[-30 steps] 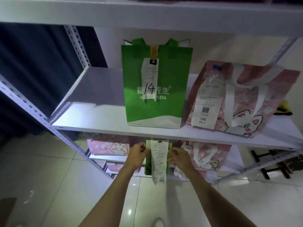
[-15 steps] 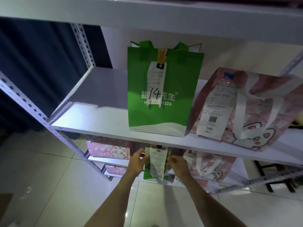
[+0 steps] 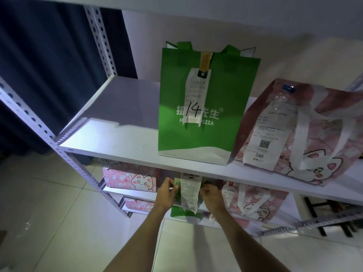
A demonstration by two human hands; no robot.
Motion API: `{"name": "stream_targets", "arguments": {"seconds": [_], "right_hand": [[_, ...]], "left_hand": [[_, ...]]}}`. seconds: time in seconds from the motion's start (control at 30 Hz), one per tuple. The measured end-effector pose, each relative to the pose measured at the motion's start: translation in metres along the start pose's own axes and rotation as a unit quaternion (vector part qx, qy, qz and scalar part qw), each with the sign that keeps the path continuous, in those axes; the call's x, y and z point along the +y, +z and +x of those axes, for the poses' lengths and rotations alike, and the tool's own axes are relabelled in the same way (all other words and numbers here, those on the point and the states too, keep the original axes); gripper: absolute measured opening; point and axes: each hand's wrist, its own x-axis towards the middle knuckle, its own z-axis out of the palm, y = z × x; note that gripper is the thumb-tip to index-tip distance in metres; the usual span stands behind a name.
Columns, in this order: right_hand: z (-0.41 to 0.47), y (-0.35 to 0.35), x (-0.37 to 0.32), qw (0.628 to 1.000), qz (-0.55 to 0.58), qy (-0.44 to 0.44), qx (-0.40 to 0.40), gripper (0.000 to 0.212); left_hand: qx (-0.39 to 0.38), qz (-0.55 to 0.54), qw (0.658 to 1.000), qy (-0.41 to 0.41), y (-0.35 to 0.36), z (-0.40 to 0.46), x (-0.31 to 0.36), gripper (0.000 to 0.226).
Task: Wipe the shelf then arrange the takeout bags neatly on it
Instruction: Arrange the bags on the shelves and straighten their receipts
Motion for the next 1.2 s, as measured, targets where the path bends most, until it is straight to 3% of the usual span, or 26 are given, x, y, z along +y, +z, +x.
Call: {"name": "stream_targets", "arguments": {"seconds": [0.13, 0.3, 0.4, 0.47, 0.57, 0.73, 0.93, 1.03, 1.2], "right_hand": [[-0.010, 0.003, 0.008, 0.999, 0.019, 0.021, -0.027, 0.004], [-0.032, 0.000, 0.015, 0.999, 0.001, 0.033, -0.040, 0.038], [-0.051, -0.008, 0.012, 0.997, -0.040, 0.031, -0.050, 0.027], [-0.067, -0.016, 0.005, 0.993, -0.103, 0.022, -0.062, 0.019], [-0.092, -0.021, -0.008, 0.964, -0.261, -0.020, -0.037, 0.023], [-0.139, -0.014, -0.026, 0.921, -0.375, -0.108, 0.003, 0.030], [-0.195, -0.008, -0.044, 0.932, -0.347, -0.100, 0.022, 0.028], [-0.224, -0.015, -0.052, 0.938, -0.334, -0.084, 0.029, 0.018], [-0.262, -0.034, -0.064, 0.943, -0.304, -0.096, 0.095, 0.027]], "left_hand": [[-0.009, 0.002, 1.000, -0.002, 0.002, -0.006, -0.007, 0.016], [0.036, 0.043, 0.998, -0.040, -0.004, -0.025, -0.013, 0.026], [0.030, 0.076, 0.996, -0.035, -0.015, -0.047, -0.006, 0.020], [0.027, 0.116, 0.993, -0.012, -0.024, -0.063, 0.001, 0.012], [0.031, 0.196, 0.980, 0.020, -0.038, -0.084, 0.006, 0.010], [0.016, 0.310, 0.948, 0.071, -0.064, -0.125, 0.013, 0.017], [0.025, 0.346, 0.926, 0.148, -0.088, -0.166, 0.011, 0.019], [0.027, 0.332, 0.927, 0.175, -0.093, -0.187, 0.018, 0.019], [-0.004, 0.269, 0.942, 0.201, -0.090, -0.219, 0.041, 0.021]]}}
